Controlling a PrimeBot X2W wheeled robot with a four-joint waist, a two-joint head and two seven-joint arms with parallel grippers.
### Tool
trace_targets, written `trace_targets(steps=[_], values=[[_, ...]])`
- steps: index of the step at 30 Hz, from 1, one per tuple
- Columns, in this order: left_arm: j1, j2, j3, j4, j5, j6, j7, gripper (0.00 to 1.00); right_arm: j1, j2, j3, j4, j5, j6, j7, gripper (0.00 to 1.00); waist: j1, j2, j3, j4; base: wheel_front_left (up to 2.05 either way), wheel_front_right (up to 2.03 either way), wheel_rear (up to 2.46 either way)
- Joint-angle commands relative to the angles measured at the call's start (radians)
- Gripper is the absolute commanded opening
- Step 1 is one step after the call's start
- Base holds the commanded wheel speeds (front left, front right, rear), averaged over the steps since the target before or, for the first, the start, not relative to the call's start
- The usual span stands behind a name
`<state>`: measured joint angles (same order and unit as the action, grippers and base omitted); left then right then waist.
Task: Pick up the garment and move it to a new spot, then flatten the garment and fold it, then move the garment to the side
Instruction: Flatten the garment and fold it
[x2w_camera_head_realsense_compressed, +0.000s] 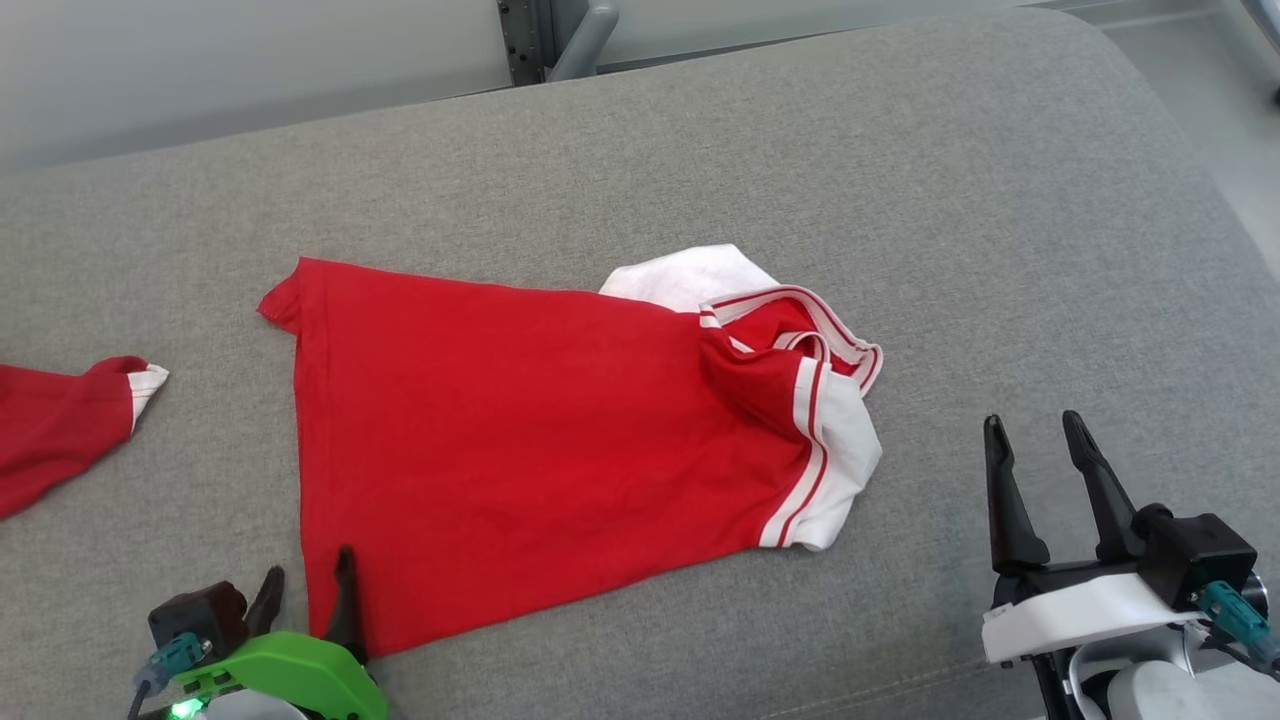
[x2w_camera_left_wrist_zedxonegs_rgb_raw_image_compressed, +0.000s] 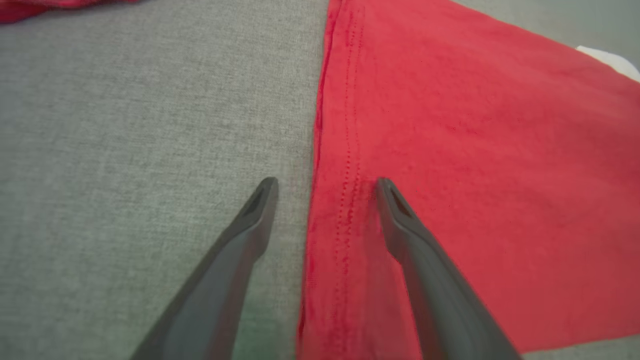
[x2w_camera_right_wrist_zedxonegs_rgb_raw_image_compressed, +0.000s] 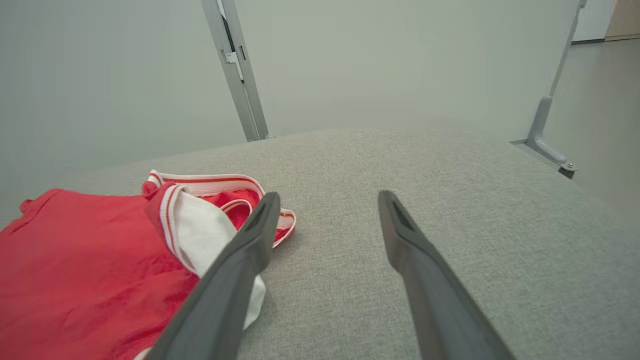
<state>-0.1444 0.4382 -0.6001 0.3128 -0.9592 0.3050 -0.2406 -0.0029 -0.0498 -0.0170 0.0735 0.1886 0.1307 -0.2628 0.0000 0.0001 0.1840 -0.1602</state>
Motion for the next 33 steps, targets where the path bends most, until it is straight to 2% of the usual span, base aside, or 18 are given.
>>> trace_targets(steps=[1, 4, 9, 10, 11, 17, 27, 28, 29, 30, 33], values=[[0.014, 0.009, 0.007, 0.008, -0.017, 0.011, 0.005, 1.00, -0.007, -0.001, 0.001, -0.001, -0.005, 0.000, -0.003, 1.00, 0.0000, -0.0001, 0.006, 0.009, 0.00, 0.00, 0.00], [0.029, 0.000, 0.010, 0.020, -0.039, 0.010, 0.030, 1.00, -0.010, -0.001, 0.003, 0.002, -0.007, 0.000, -0.003, 1.00, 0.0000, -0.0001, 0.007, 0.014, 0.00, 0.00, 0.00], [0.035, -0.019, -0.009, 0.018, -0.077, -0.032, 0.079, 1.00, -0.013, -0.001, 0.008, 0.005, -0.010, 0.000, -0.003, 1.00, 0.0000, -0.0001, 0.007, 0.017, 0.00, 0.00, 0.00], [0.030, -0.022, -0.012, 0.021, -0.078, -0.035, 0.083, 0.45, -0.013, -0.001, 0.009, 0.005, -0.010, 0.000, -0.003, 1.00, 0.0000, -0.0001, 0.007, 0.017, 0.00, 0.00, 0.00], [0.024, -0.023, -0.016, 0.022, -0.077, -0.042, 0.085, 0.00, -0.014, -0.001, 0.010, 0.006, -0.010, 0.000, -0.003, 1.00, 0.0000, -0.0001, 0.007, 0.017, 0.00, 0.00, 0.00], [0.001, -0.016, -0.006, 0.024, -0.086, -0.073, 0.080, 0.00, -0.012, -0.001, 0.011, 0.009, -0.013, 0.000, -0.003, 1.00, 0.0000, -0.0001, 0.001, 0.014, 0.00, 0.00, 0.00], [-0.010, 0.031, 0.094, 0.044, -0.086, -0.018, 0.013, 0.00, 0.000, -0.001, 0.015, 0.011, -0.012, 0.000, -0.003, 1.00, 0.0000, -0.0001, -0.010, 0.014, 0.00, 0.00, 0.00], [-0.008, 0.030, 0.099, 0.046, -0.086, -0.013, 0.008, 0.40, 0.001, -0.001, 0.016, 0.011, -0.012, 0.000, -0.003, 1.00, 0.0000, -0.0001, -0.010, 0.014, 0.00, 0.00, 0.00], [-0.005, 0.033, 0.099, 0.047, -0.081, -0.007, 0.009, 0.92, 0.000, -0.001, 0.018, 0.012, -0.011, 0.000, -0.003, 1.00, 0.0000, -0.0001, -0.010, 0.012, 0.00, 0.00, 0.00], [0.000, 0.037, 0.097, 0.046, -0.081, 0.002, 0.016, 1.00, -0.001, -0.001, 0.021, 0.013, -0.010, 0.000, -0.003, 1.00, 0.0000, -0.0001, -0.010, 0.010, 0.00, 0.00, 0.00], [-0.003, 0.069, 0.109, 0.009, -0.046, 0.053, 0.007, 1.00, -0.006, -0.001, 0.018, 0.009, -0.008, 0.000, -0.003, 1.00, 0.0000, -0.0001, -0.009, -0.002, 0.00, 0.00, 0.00]])
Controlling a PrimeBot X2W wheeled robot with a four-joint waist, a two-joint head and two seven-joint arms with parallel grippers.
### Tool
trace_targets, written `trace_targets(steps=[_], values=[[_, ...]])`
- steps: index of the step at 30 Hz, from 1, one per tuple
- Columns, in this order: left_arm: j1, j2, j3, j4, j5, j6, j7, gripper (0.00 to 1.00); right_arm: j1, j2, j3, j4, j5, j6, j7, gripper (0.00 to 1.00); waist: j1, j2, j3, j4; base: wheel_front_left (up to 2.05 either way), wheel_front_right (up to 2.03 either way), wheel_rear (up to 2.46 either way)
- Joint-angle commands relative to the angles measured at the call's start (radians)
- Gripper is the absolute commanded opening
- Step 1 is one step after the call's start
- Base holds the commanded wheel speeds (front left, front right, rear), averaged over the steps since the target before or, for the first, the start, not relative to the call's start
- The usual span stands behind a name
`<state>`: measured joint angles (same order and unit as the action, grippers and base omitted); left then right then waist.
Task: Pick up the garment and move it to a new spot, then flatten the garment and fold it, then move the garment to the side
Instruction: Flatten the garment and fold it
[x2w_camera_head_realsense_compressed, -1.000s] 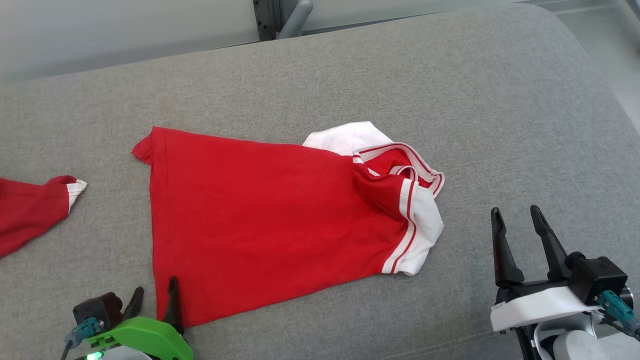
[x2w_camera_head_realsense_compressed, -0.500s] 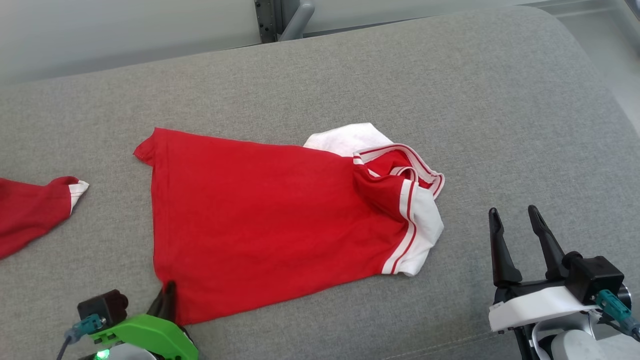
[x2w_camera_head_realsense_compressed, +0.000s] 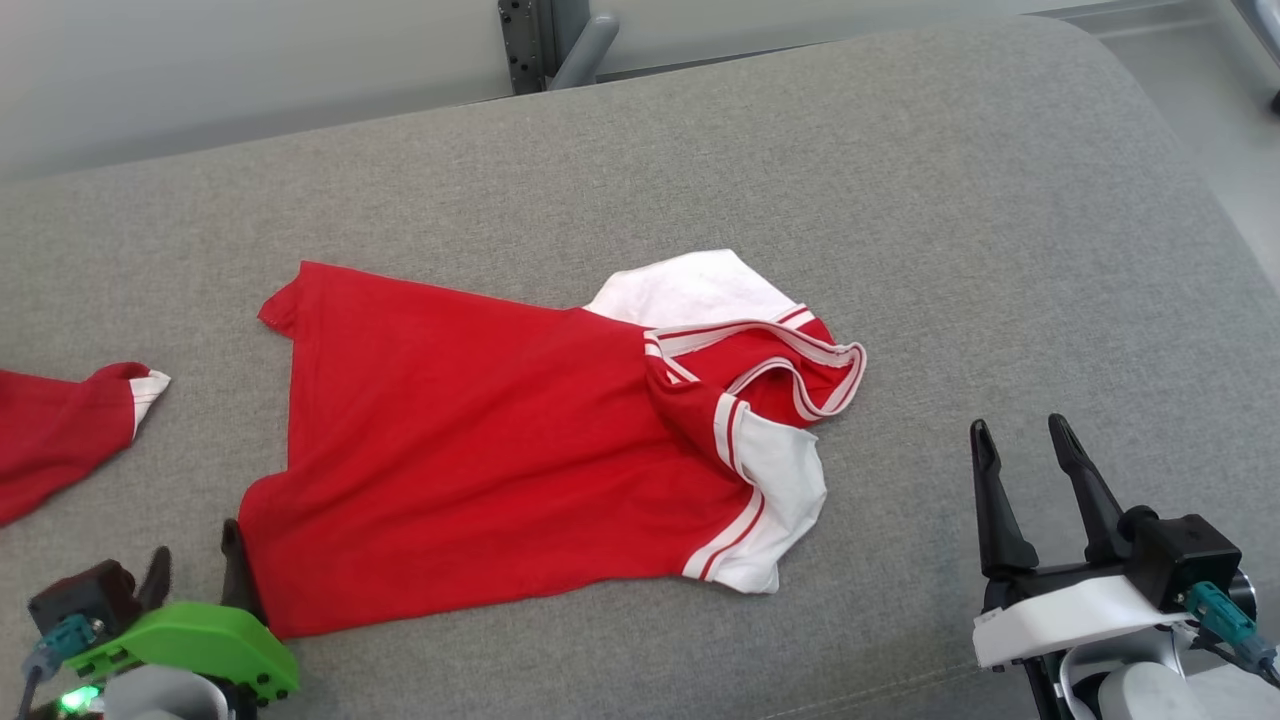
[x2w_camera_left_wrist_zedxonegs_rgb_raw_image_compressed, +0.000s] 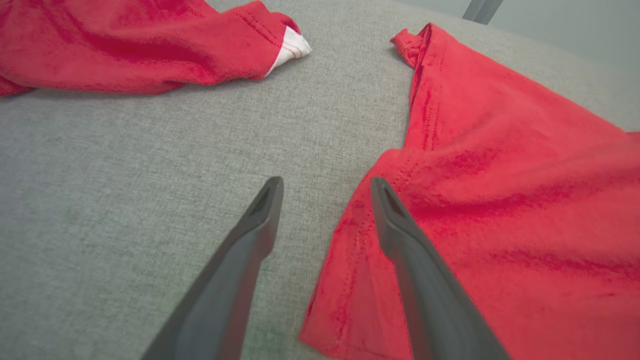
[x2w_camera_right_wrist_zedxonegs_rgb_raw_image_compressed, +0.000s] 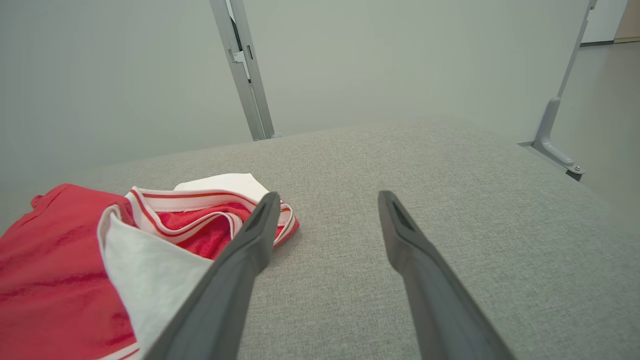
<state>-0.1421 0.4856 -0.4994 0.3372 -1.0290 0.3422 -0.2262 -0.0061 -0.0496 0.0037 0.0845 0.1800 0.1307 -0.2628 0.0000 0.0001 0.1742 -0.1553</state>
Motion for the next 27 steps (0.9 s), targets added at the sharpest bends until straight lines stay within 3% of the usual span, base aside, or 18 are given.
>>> trace_targets(steps=[1, 5, 10, 13, 17, 22, 27], values=[[-0.007, 0.030, 0.013, -0.042, 0.030, 0.038, -0.009, 1.00, -0.002, -0.001, -0.003, -0.003, 0.001, 0.000, -0.003, 1.00, 0.0000, -0.0001, 0.000, -0.011, 0.00, 0.00, 0.00], [-0.017, 0.076, 0.008, -0.234, 0.078, 0.103, 0.009, 1.00, 0.008, -0.001, -0.012, -0.004, -0.001, 0.000, -0.003, 1.00, 0.0000, -0.0001, -0.002, -0.033, 0.00, 0.00, 0.00], [-0.086, 0.118, -0.101, -0.520, 0.155, 0.114, 0.132, 1.00, 0.000, -0.001, -0.011, -0.006, 0.012, 0.000, -0.003, 1.00, 0.0000, -0.0001, 0.004, -0.072, 0.00, 0.00, 0.00], [-0.168, 0.078, -0.197, -0.617, 0.186, 0.082, 0.223, 1.00, -0.011, -0.001, -0.005, -0.004, 0.024, 0.000, -0.003, 1.00, 0.0000, -0.0001, 0.011, -0.101, 0.00, 0.00, 0.00], [-0.301, 0.007, -0.328, -0.617, 0.238, 0.026, 0.341, 1.00, -0.021, -0.001, 0.002, -0.001, 0.039, 0.000, -0.003, 1.00, 0.0000, -0.0001, 0.024, -0.144, 0.00, 0.00, 0.00], [-0.440, -0.098, -0.457, -0.487, 0.256, -0.074, 0.462, 1.00, -0.024, -0.001, 0.003, 0.003, 0.056, 0.000, -0.003, 1.00, 0.0000, -0.0001, 0.038, -0.196, 0.00, 0.00, 0.00], [-0.551, -0.164, -0.535, -0.328, 0.267, -0.159, 0.553, 1.00, -0.024, -0.001, 0.004, 0.005, 0.069, 0.000, -0.003, 1.00, 0.0000, -0.0001, 0.049, -0.235, 0.00, 0.00, 0.00]])
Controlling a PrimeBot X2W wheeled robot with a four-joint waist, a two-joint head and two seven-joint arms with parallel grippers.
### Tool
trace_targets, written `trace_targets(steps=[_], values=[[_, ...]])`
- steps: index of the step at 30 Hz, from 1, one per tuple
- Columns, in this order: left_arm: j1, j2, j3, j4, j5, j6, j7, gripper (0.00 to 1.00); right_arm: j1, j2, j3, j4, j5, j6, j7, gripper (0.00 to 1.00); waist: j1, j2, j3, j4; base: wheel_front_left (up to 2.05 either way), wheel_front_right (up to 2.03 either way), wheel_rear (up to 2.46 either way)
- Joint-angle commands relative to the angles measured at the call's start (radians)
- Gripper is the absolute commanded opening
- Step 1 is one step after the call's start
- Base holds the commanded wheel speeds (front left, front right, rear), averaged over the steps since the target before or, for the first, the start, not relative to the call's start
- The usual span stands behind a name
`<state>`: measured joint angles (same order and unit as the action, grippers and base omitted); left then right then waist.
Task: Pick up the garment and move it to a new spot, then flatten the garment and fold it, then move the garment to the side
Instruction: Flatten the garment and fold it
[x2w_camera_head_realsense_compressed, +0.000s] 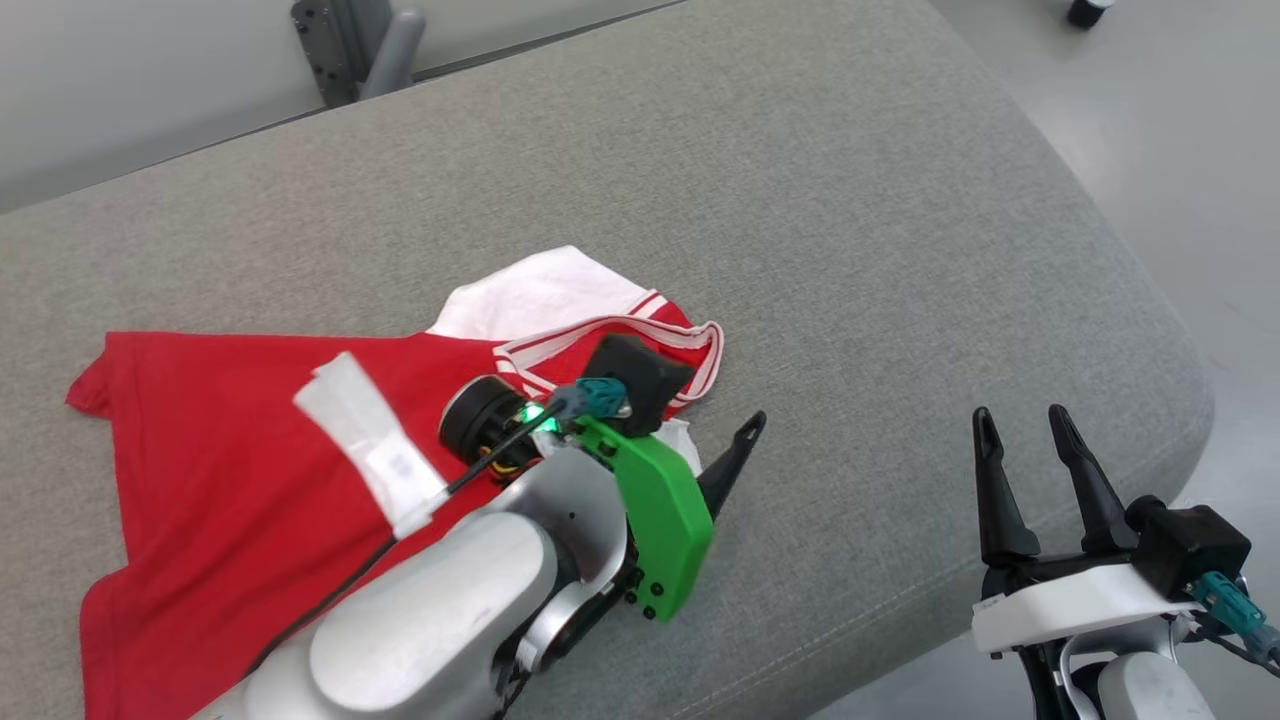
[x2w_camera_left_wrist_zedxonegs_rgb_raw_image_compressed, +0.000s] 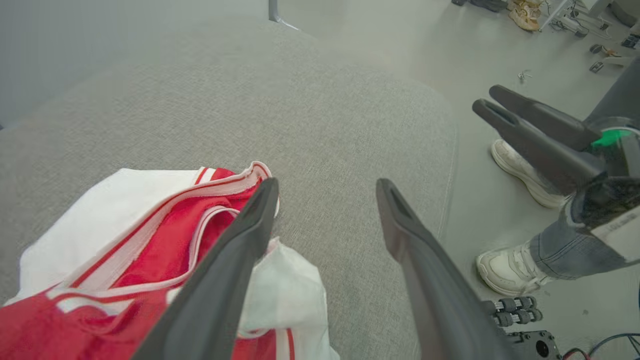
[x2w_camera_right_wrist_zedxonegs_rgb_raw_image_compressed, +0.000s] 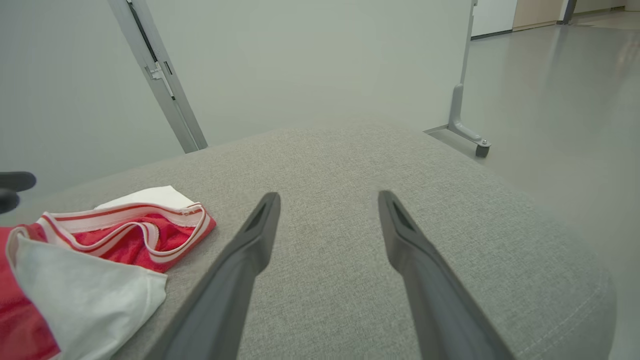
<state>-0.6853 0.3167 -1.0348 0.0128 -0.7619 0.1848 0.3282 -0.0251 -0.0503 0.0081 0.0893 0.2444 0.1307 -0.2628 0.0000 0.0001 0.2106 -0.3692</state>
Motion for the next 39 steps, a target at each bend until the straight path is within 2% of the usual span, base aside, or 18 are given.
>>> trace_targets(steps=[1, 6, 17, 18, 19, 20, 23, 30, 35, 39], values=[[-0.025, -0.001, -0.010, 0.030, 0.003, -0.016, 0.015, 1.00, -0.004, 0.000, -0.001, 0.002, 0.007, 0.000, -0.003, 1.00, 0.0000, -0.0001, 0.014, -0.026, 0.00, 0.00, 0.00], [-0.070, -0.006, -0.054, 0.149, 0.006, -0.065, 0.078, 1.00, -0.006, -0.001, 0.001, 0.006, 0.027, 0.000, -0.003, 1.00, 0.0000, -0.0001, 0.017, -0.045, 0.00, 0.00, 0.00], [-0.063, 0.041, -0.106, 0.242, 0.004, -0.084, 0.172, 1.00, 0.000, 0.000, -0.005, 0.007, 0.032, 0.000, -0.003, 1.00, 0.0000, -0.0001, 0.013, -0.026, 0.00, 0.00, 0.00], [-0.061, 0.045, -0.111, 0.246, 0.008, -0.085, 0.178, 0.71, 0.000, 0.000, -0.006, 0.006, 0.031, 0.000, -0.003, 1.00, 0.0000, -0.0001, 0.013, -0.025, 0.00, 0.00, 0.00], [-0.056, 0.046, -0.113, 0.247, 0.002, -0.091, 0.180, 0.25, 0.000, 0.000, -0.007, 0.005, 0.030, 0.000, -0.003, 1.00, 0.0000, -0.0001, 0.013, -0.023, 0.00, 0.00, 0.00], [-0.051, 0.044, -0.110, 0.248, -0.008, -0.096, 0.174, 0.00, 0.000, 0.000, -0.007, 0.004, 0.029, 0.000, -0.003, 1.00, 0.0000, -0.0001, 0.012, -0.022, 0.00, 0.00, 0.00], [-0.049, 0.040, -0.105, 0.245, -0.013, -0.106, 0.154, 0.00, 0.001, 0.000, -0.005, 0.004, 0.026, 0.000, -0.003, 1.00, 0.0000, -0.0001, 0.011, -0.021, 0.00, 0.00, 0.00], [-0.058, -0.034, -0.050, 0.222, -0.021, -0.155, -0.034, 0.00, -0.006, 0.000, 0.005, 0.005, 0.019, 0.000, -0.003, 1.00, 0.0000, -0.0001, 0.015, -0.032, 0.00, 0.00, 0.00], [-0.067, -0.098, -0.027, 0.246, -0.042, -0.226, -0.163, 0.00, -0.018, 0.000, 0.012, 0.001, 0.021, 0.000, -0.003, 1.00, 0.0000, -0.0001, 0.032, -0.056, 0.00, 0.00, 0.00], [-0.073, -0.130, -0.041, 0.299, -0.083, -0.289, -0.201, 0.00, -0.026, 0.000, 0.019, 0.000, 0.032, 0.000, -0.003, 1.00, 0.0000, -0.0001, 0.058, -0.076, 0.00, 0.00, 0.00]])
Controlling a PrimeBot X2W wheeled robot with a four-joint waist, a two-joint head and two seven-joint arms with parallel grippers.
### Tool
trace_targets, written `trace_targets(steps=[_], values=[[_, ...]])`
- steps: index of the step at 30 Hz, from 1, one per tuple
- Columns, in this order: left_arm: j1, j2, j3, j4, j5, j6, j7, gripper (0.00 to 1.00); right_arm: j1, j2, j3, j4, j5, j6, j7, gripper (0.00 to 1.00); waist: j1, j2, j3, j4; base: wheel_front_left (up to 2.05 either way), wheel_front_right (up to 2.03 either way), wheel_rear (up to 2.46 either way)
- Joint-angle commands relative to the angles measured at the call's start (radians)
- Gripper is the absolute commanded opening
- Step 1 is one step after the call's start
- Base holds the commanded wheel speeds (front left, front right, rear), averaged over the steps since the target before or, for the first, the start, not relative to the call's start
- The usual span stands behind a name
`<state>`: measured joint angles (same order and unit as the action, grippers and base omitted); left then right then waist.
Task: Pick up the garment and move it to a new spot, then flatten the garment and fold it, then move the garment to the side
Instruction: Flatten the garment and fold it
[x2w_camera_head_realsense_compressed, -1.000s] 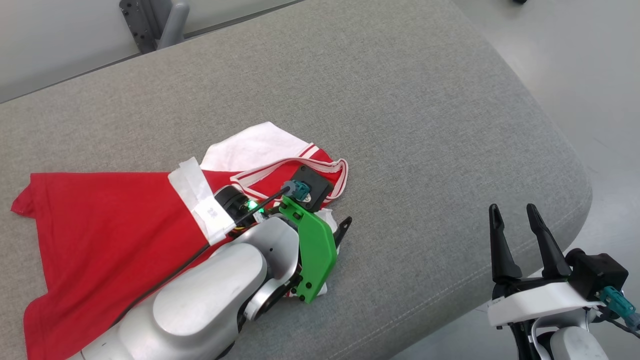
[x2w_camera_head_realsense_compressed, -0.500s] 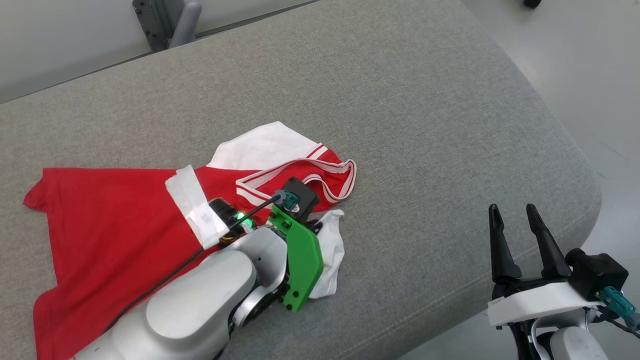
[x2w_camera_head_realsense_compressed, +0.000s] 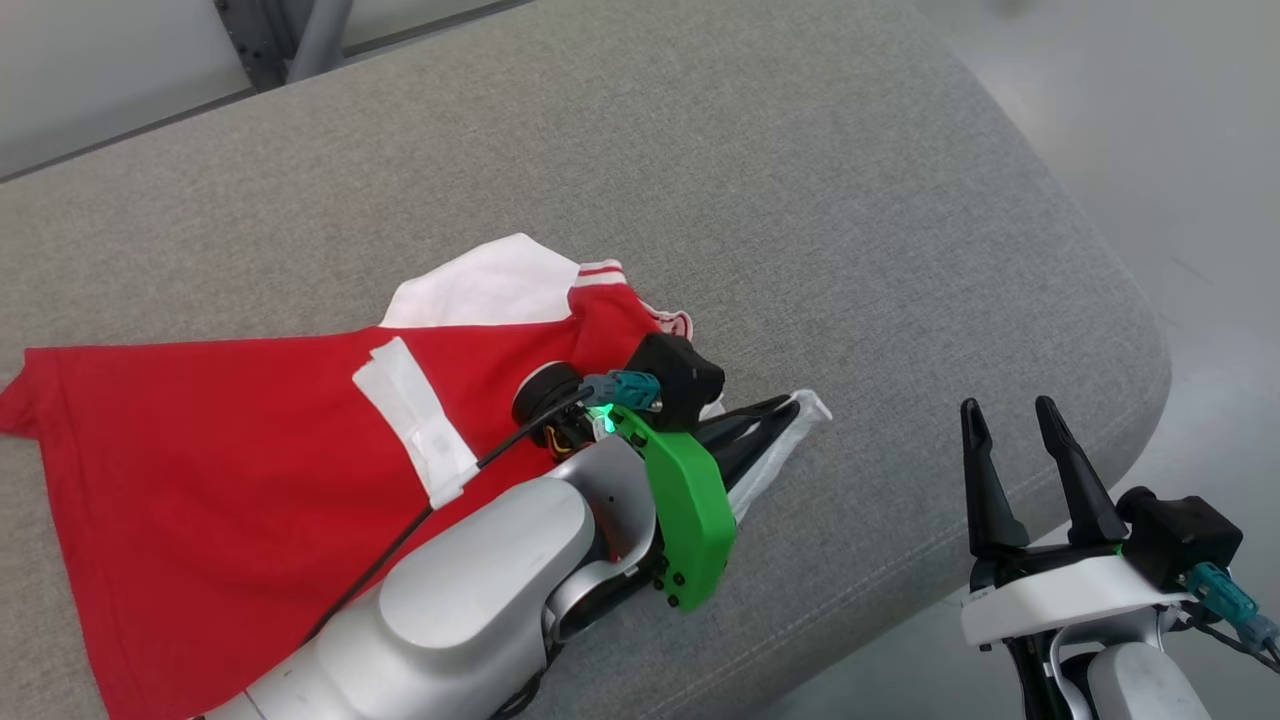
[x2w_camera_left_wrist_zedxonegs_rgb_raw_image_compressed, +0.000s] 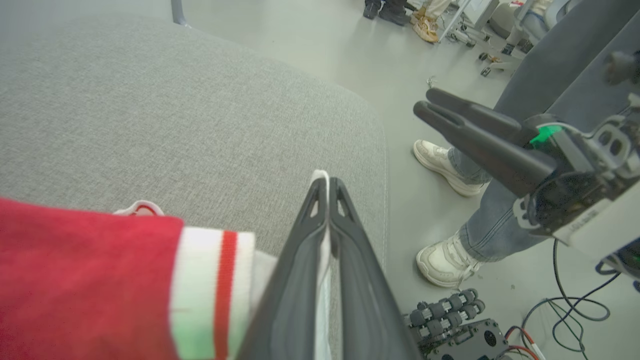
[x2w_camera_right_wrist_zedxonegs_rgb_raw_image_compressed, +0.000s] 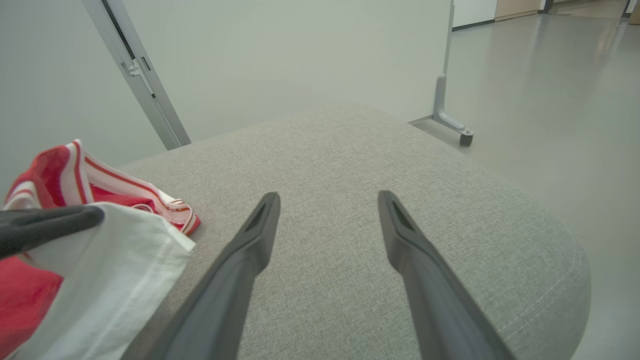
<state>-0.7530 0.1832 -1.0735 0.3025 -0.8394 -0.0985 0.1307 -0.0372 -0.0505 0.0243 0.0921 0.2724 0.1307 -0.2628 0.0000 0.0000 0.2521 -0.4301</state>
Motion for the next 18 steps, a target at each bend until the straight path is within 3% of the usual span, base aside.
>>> trace_targets(steps=[1, 5, 6, 7, 8, 13, 18], values=[[-0.019, 0.006, -0.017, 0.030, 0.008, -0.014, -0.012, 0.00, -0.015, 0.000, 0.006, -0.003, 0.006, 0.000, -0.003, 1.00, 0.0000, 0.0000, 0.023, -0.020, 0.00, 0.00, 0.00], [-0.048, -0.005, -0.057, 0.144, 0.050, -0.026, -0.074, 0.00, -0.023, 0.000, 0.016, -0.003, 0.016, 0.000, -0.003, 1.00, 0.0000, 0.0000, 0.045, -0.038, 0.00, 0.00, 0.00], [-0.052, -0.013, -0.059, 0.174, 0.059, -0.026, -0.101, 0.36, -0.025, 0.000, 0.016, -0.003, 0.017, 0.000, -0.003, 1.00, 0.0000, 0.0000, 0.048, -0.041, 0.00, 0.00, 0.00], [-0.057, -0.019, -0.061, 0.206, 0.074, -0.027, -0.131, 0.81, -0.026, 0.000, 0.017, -0.003, 0.019, 0.000, -0.003, 1.00, 0.0000, 0.0000, 0.051, -0.043, 0.00, 0.00, 0.00], [-0.063, -0.027, -0.061, 0.237, 0.083, -0.027, -0.160, 1.00, -0.027, 0.000, 0.018, -0.003, 0.021, 0.000, -0.003, 1.00, 0.0000, 0.0000, 0.053, -0.044, 0.00, 0.00, 0.00], [-0.069, -0.073, -0.050, 0.340, 0.082, -0.029, -0.262, 1.00, -0.020, 0.000, 0.001, 0.002, 0.013, 0.000, -0.003, 1.00, 0.0000, 0.0000, 0.048, -0.024, 0.00, 0.00, 0.00], [-0.064, -0.093, -0.007, 0.327, 0.047, -0.018, -0.339, 1.00, -0.015, 0.000, -0.027, -0.013, -0.007, 0.000, -0.003, 1.00, 0.0000, 0.0000, 0.021, 0.032, 0.00, 0.00, 0.00]])
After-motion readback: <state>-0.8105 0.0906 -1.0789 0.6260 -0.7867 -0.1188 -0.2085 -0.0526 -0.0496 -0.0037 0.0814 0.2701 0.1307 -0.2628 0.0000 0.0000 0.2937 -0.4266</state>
